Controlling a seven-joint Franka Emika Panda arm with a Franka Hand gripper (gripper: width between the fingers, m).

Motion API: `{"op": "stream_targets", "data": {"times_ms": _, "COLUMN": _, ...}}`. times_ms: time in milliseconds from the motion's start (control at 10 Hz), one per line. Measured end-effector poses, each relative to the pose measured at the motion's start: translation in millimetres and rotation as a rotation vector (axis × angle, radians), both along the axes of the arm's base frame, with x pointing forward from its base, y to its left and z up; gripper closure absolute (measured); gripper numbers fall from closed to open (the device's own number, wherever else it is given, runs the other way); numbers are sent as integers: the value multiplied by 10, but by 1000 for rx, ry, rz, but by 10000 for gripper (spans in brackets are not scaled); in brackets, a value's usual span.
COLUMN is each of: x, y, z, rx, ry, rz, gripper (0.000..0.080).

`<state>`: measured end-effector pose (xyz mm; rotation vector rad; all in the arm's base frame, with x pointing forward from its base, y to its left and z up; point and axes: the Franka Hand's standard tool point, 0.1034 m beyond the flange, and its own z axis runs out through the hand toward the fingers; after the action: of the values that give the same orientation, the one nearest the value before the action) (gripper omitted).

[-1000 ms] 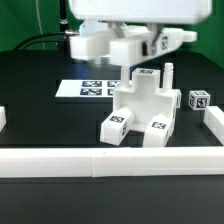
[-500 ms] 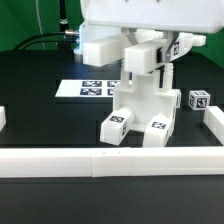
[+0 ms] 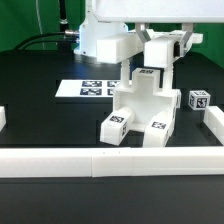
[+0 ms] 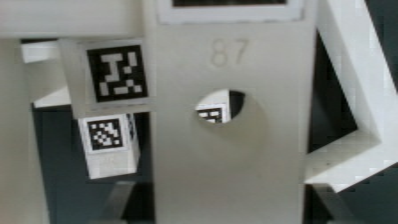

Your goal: Assemble chair

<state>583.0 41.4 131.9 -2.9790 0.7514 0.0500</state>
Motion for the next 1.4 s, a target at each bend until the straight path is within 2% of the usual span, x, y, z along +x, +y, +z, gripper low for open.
{"op": "stream_targets", "data": {"times_ms": 400, "x": -83, "y": 34, "z": -97, "rx": -7, "ry": -1, "rz": 11, "gripper": 515}}
{"op": "stream_targets", "data": {"times_ms": 1400, "x": -27, "y": 81, "z": -91, "rx": -17, "ry": -57, "rz": -22, "gripper": 515}}
